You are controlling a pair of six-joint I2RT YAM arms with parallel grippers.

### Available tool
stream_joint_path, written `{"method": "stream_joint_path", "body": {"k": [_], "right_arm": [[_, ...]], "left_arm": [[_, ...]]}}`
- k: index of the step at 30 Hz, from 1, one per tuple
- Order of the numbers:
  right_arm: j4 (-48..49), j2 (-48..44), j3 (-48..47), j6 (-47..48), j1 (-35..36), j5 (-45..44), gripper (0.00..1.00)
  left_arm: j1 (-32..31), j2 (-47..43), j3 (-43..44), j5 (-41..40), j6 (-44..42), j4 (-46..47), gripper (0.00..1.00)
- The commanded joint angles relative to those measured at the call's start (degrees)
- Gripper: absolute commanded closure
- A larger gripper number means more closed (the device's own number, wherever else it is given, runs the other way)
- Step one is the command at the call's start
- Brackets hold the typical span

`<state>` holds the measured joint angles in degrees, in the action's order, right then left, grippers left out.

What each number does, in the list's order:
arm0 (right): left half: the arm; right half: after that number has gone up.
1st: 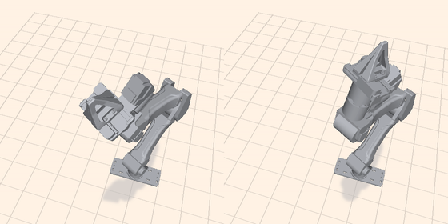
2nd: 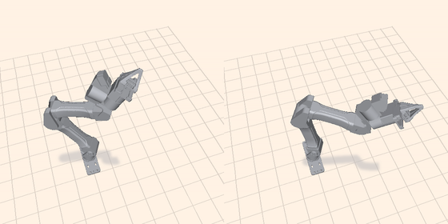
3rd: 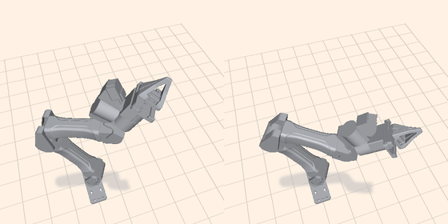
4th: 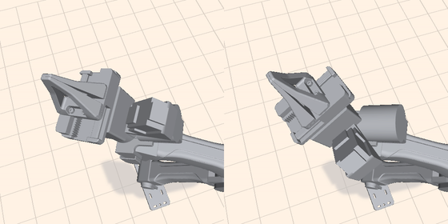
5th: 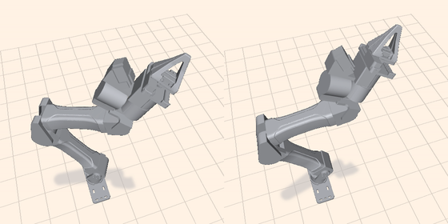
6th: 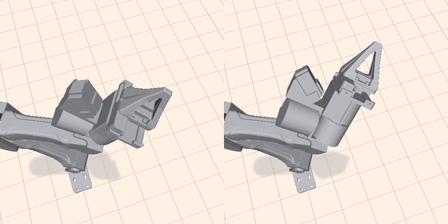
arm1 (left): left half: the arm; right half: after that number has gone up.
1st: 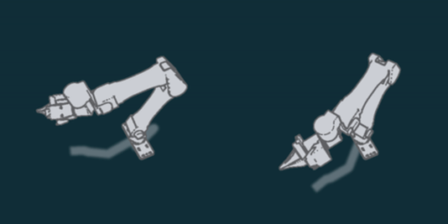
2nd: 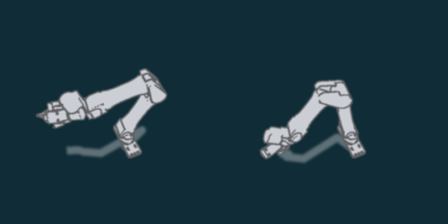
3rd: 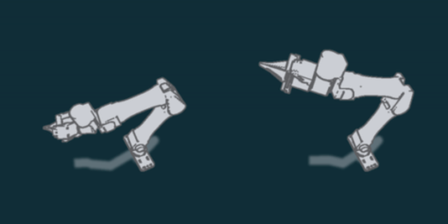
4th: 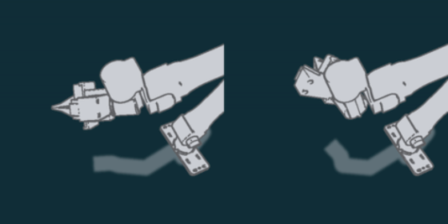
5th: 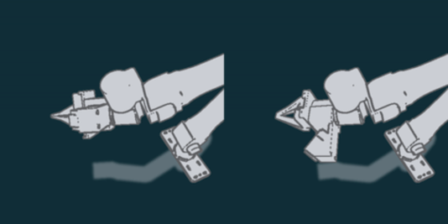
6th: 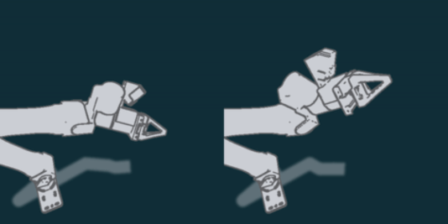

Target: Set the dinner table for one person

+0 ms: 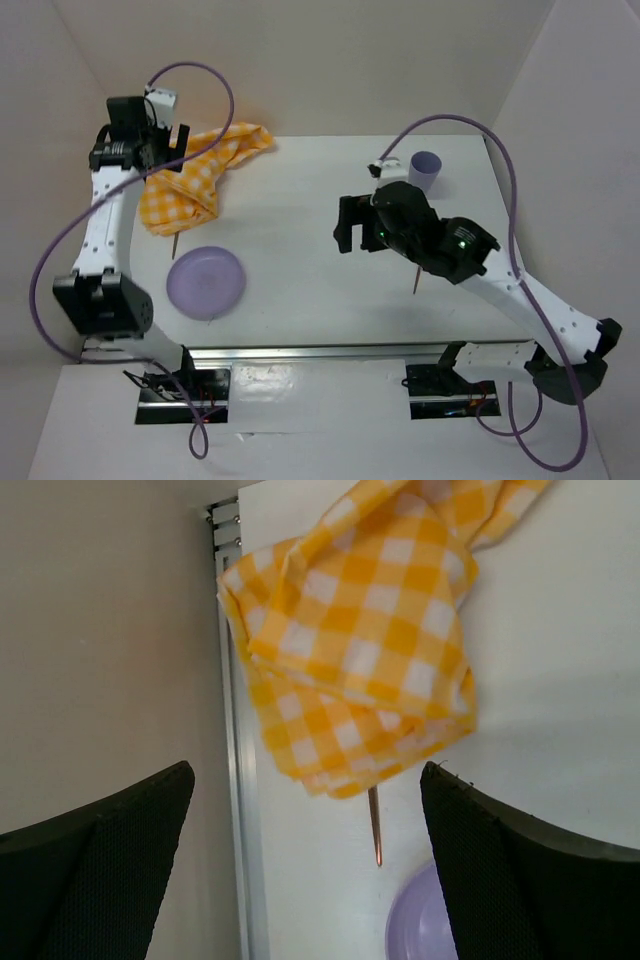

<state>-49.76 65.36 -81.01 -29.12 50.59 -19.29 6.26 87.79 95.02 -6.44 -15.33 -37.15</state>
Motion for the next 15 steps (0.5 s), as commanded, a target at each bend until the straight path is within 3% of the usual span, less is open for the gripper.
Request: {"method": "stream_joint_path", "body": {"k": [1, 7, 9, 11, 15], "right_arm": [[12.2, 2.7, -2.0, 10.0, -0.5, 0.3, 0.01], [24.3, 10.5, -1.5, 16.1, -1.0, 3.8, 0.01], [25.0, 16.4, -4.2, 16.1, -1.6, 5.7, 0.01], [23.6, 21.1, -10.4, 16.1, -2.2, 8.9, 0.01], [20.2, 32.2, -18.2, 14.9, -3.7, 14.2, 0.01]], "left_arm": [[1.6, 15.6, 13.9, -0.2, 3.4, -1.3, 0.0], [6.1, 38.0, 39.3, 3.7, 4.2, -11.1, 0.0], [9.4, 43.2, 42.8, 5.6, 6.3, -11.1, 0.0], [12.1, 44.1, 43.6, 11.9, 11.0, -11.1, 0.0], [17.6, 41.0, 32.7, 26.4, 15.2, -4.6, 0.0]]}}
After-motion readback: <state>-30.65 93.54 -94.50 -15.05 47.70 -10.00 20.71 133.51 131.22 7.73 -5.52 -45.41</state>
